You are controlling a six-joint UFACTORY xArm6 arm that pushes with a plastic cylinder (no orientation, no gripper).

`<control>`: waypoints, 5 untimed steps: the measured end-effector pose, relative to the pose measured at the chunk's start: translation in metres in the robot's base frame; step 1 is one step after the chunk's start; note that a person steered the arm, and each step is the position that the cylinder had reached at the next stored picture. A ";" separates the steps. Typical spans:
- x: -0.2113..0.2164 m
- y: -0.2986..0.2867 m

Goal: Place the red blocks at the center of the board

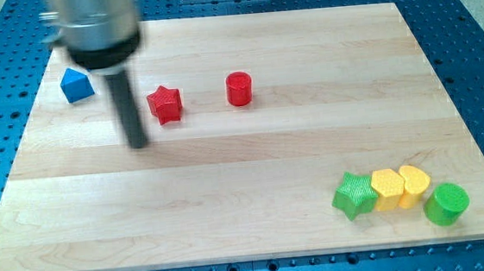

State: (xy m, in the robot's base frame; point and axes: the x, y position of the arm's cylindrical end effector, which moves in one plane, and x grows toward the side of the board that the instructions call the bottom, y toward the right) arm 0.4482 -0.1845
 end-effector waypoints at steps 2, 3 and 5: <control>-0.033 0.128; 0.014 0.138; 0.055 0.371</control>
